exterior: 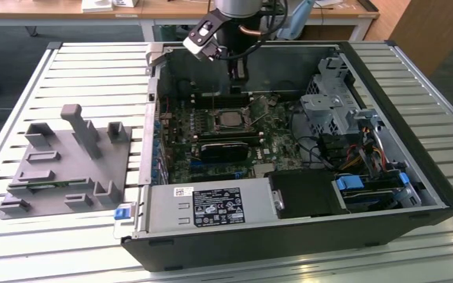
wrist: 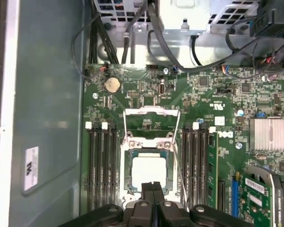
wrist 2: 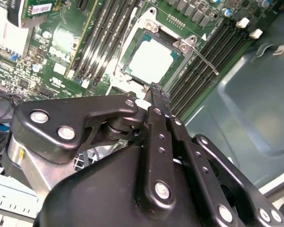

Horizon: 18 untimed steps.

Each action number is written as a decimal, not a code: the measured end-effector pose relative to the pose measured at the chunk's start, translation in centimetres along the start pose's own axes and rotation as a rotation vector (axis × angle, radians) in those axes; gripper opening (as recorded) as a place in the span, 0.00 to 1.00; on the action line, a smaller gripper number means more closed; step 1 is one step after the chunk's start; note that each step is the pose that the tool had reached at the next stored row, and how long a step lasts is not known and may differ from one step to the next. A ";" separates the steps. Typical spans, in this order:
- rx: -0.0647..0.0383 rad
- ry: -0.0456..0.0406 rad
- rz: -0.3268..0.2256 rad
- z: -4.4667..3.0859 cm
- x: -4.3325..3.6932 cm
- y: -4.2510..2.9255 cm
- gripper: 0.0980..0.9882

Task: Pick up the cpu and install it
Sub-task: 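Close the cpu cover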

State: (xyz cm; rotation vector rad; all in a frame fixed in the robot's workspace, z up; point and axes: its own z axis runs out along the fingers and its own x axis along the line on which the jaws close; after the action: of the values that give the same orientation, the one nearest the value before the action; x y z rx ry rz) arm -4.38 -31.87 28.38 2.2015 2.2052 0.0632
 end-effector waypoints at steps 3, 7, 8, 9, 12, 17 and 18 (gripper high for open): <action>0.000 -0.0002 0.000 -0.01 -0.53 0.01 0.01; 0.000 0.0000 0.000 -0.01 -0.94 0.01 0.01; 0.000 -0.0001 0.000 -0.01 -0.99 0.00 0.01; 0.000 0.0000 0.000 -0.01 -1.01 0.02 0.01; 0.000 -0.0002 0.000 0.01 -1.02 0.51 0.01; 0.000 -0.0001 0.000 0.10 -1.02 1.43 0.01; 0.000 0.0001 0.000 0.14 -1.02 1.66 0.01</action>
State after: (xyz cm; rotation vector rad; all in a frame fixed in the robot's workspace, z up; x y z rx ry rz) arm -2.71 -32.88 28.31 2.2015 2.2053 0.0634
